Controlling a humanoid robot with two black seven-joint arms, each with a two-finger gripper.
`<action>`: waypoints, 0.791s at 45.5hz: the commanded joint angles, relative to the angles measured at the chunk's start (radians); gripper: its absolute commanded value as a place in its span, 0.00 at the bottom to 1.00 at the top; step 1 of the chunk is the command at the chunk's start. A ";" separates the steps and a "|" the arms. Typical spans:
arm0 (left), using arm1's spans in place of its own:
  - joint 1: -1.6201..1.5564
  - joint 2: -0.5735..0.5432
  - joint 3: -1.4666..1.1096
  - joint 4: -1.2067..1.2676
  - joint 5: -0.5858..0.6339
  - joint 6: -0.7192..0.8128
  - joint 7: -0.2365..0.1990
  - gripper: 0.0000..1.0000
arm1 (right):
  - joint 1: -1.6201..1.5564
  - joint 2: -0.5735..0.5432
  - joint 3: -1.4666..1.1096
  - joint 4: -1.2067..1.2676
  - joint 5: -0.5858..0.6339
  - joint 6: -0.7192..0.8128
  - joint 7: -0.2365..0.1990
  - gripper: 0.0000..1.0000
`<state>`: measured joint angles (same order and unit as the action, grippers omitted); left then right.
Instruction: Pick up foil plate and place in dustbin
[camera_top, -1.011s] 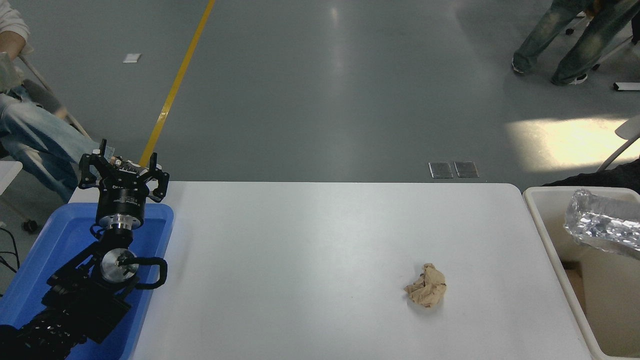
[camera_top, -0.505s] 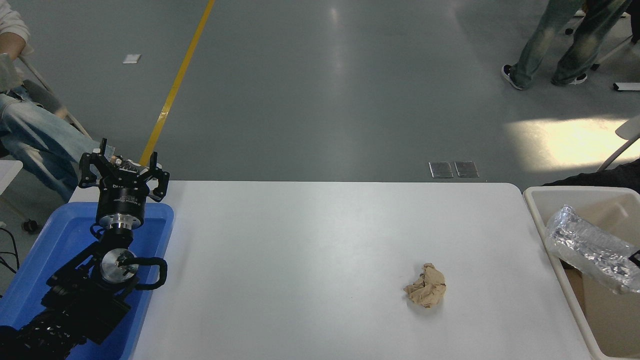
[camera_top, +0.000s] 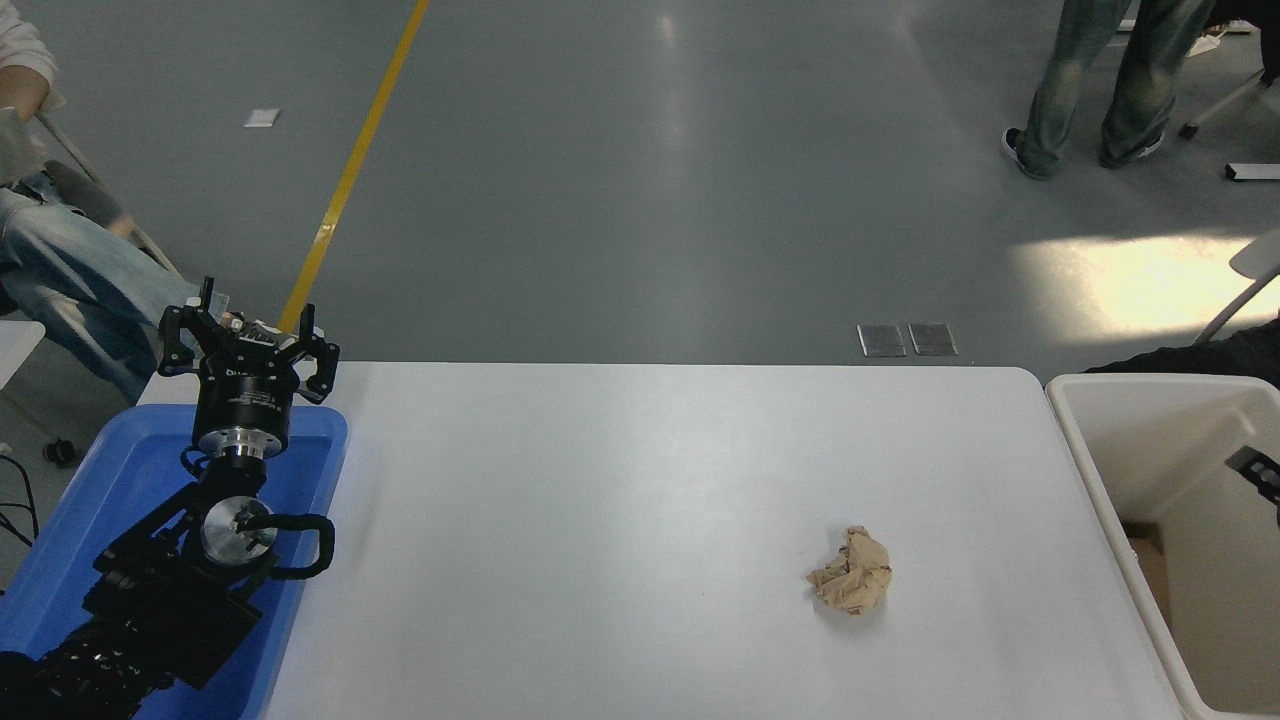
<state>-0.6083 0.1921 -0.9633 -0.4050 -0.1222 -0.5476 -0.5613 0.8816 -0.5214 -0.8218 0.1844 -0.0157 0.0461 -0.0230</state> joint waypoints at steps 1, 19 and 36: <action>-0.001 0.001 0.000 0.000 0.001 0.000 0.001 0.99 | 0.373 -0.071 -0.166 0.329 -0.110 0.008 0.000 1.00; -0.001 0.000 0.002 0.000 0.001 0.000 0.001 0.99 | 1.043 0.118 -0.306 1.020 -0.207 0.179 -0.008 1.00; 0.001 0.000 0.002 0.000 0.001 0.000 0.001 0.99 | 1.159 0.202 -0.187 1.181 -0.193 0.686 -0.006 1.00</action>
<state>-0.6077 0.1920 -0.9619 -0.4050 -0.1214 -0.5476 -0.5600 1.9325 -0.3607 -1.0357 1.2242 -0.2083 0.4813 -0.0303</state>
